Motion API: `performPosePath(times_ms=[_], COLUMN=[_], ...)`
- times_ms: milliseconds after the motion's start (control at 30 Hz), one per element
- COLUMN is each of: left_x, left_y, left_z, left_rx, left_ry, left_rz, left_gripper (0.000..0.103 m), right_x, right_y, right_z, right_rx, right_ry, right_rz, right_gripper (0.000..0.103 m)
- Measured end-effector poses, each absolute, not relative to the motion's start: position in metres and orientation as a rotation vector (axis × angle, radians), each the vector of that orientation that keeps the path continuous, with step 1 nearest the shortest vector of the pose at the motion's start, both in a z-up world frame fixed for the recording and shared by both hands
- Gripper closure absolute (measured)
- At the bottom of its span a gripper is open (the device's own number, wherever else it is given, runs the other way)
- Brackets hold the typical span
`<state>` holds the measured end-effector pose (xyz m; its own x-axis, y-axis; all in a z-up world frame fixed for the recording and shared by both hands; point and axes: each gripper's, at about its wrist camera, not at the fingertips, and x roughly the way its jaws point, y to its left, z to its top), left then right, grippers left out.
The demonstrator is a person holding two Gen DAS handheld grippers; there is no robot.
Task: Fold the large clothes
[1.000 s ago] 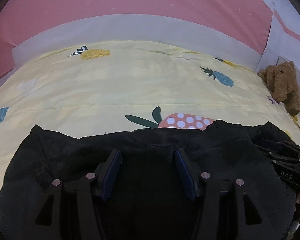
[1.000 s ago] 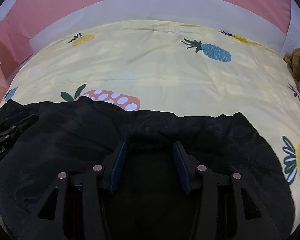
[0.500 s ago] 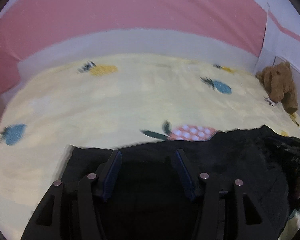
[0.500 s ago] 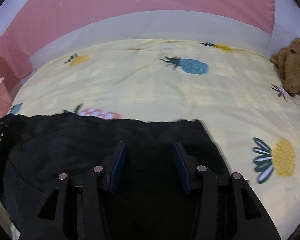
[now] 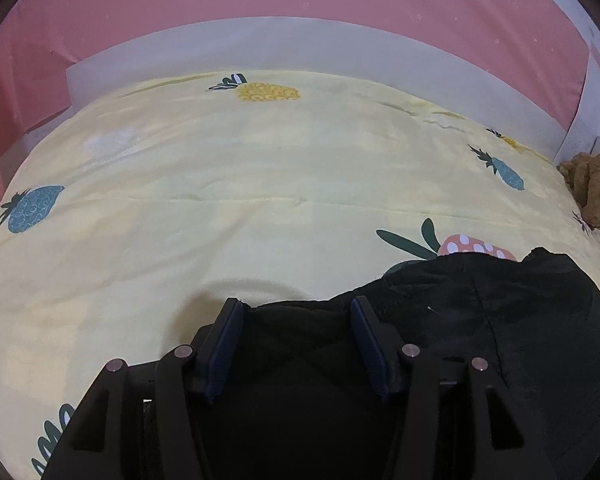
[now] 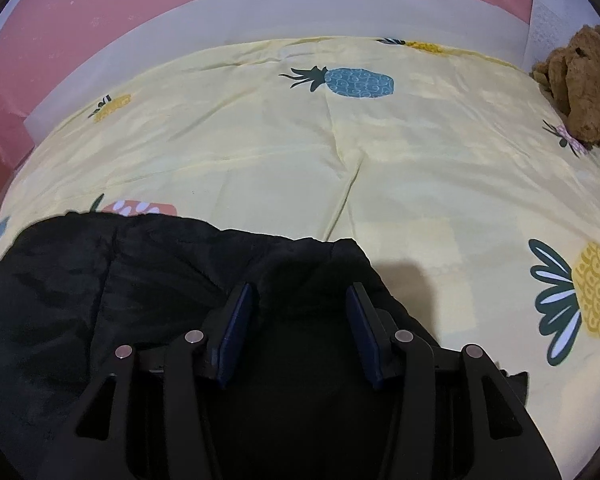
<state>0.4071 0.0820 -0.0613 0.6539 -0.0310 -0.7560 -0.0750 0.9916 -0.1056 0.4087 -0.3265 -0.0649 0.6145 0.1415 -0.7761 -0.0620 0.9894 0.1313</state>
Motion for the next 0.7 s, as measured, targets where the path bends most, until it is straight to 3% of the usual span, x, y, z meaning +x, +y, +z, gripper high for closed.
performPosePath(times_ms=[233,367,533,700], left_x=[0.382,0.38,0.411,0.425], left_y=[0.074,0.01,-0.059,-0.058], left_z=[0.008,0.029,-0.015,-0.046], left_rx=[-0.129,-0.113,-0.033,-0.061], left_ry=[0.793,0.78,0.931,0.94], left_rz=[-0.016,-0.188,-0.274,-0.254], left_gripper=[0.048,0.048,0.048,0.048], right_x=[0.379,0.378,0.398,0.412], right_y=[-0.341,-0.32,-0.292,-0.293], right_z=[-0.014,-0.006,-0.032,-0.059], right_rx=[0.08,0.097,0.013,0.042], right_ry=[0.825,0.827,0.905,0.914], right_rz=[0.097,0.17,0.187,0.178], right_gripper=[0.054,0.054,0.054,0.054])
